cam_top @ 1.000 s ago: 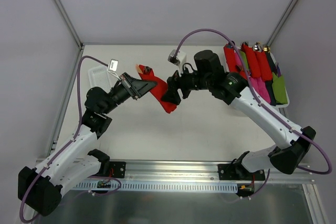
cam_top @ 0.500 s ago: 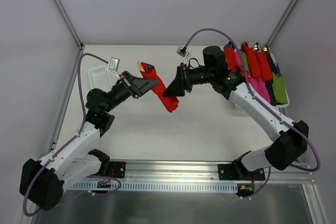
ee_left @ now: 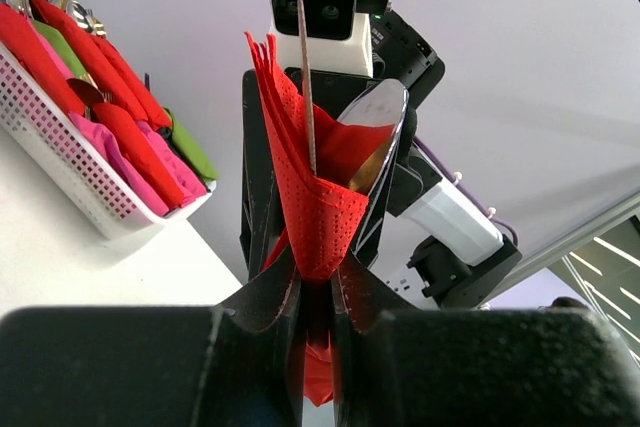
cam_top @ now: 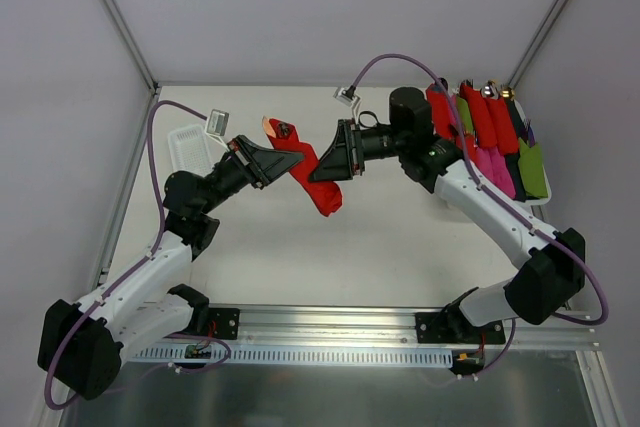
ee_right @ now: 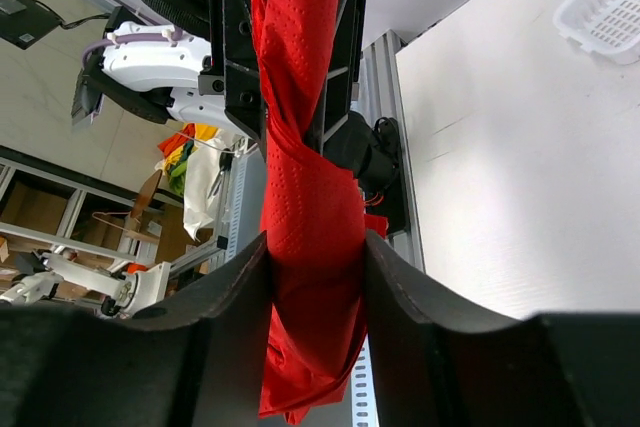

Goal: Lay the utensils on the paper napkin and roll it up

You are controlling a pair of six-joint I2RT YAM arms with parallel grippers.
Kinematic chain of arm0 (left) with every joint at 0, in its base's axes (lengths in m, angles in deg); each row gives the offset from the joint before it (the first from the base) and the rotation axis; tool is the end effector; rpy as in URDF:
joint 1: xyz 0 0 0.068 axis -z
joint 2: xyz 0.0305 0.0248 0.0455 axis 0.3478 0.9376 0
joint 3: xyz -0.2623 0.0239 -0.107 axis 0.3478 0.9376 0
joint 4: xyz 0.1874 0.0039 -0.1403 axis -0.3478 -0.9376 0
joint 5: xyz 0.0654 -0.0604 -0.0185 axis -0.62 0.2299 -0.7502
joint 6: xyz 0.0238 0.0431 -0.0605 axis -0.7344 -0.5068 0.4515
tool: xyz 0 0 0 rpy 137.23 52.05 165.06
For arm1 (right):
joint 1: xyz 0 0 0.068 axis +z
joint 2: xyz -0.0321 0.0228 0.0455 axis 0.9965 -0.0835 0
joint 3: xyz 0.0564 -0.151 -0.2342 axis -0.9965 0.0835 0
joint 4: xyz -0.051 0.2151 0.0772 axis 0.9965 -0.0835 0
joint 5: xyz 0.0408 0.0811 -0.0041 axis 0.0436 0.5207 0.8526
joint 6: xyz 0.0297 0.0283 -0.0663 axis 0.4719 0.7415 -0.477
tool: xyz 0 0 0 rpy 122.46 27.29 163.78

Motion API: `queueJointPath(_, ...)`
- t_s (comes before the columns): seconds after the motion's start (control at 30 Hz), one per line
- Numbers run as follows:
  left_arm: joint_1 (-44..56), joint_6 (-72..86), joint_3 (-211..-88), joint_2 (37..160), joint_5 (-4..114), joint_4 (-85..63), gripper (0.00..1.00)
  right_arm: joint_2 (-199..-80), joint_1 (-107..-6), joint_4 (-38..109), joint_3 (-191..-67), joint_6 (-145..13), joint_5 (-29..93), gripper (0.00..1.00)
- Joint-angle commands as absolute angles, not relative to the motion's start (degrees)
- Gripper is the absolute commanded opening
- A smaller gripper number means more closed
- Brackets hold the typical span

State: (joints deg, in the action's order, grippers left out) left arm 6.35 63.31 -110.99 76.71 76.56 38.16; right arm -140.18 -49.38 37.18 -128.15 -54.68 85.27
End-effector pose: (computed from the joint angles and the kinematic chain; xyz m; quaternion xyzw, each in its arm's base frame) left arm 0.1580 -0.1164 0.3867 0.0396 0.5237 -0.7051 0.4765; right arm 0.2164 0.2282 0.4067 -0.4350 0.5809 0.5977 0.3406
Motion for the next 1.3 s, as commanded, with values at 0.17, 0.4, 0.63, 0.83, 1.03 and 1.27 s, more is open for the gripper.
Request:
queueJointPath(0.17, 6.90, 63.16, -112.08, 76.87, 77.08, 42.40, 0.00, -139.30, -47.77, 36.85, -129.04, -55.47, 88.61, 0.44)
queueJointPath(0.4, 6.90, 62.72, -113.13, 77.58, 77.52, 41.70, 0.00, -139.83, -46.54, 34.30, -129.22, -56.79, 89.40, 0.48)
queueJointPath(0.63, 6.90, 62.37, -113.31, 78.02, 77.87, 41.61, 0.00, -139.57, -46.27, 34.38, -129.31, -57.32, 90.11, 0.19)
queueJointPath(0.83, 6.98, 61.05, -114.71, 78.54, 79.62, 40.21, 0.15, -139.31, -46.10, 34.47, -129.13, -57.84, 90.11, 0.00)
queueJointPath(1.03, 6.81, 52.36, -116.73, 71.96, 75.86, 25.55, 0.83, -137.02, -48.11, 34.47, -130.01, -59.08, 88.26, 0.00)
queueJointPath(1.27, 6.81, 48.74, -116.57, 68.70, 74.88, 16.91, 0.95, -135.44, -49.70, 34.12, -132.21, -59.34, 86.59, 0.00)
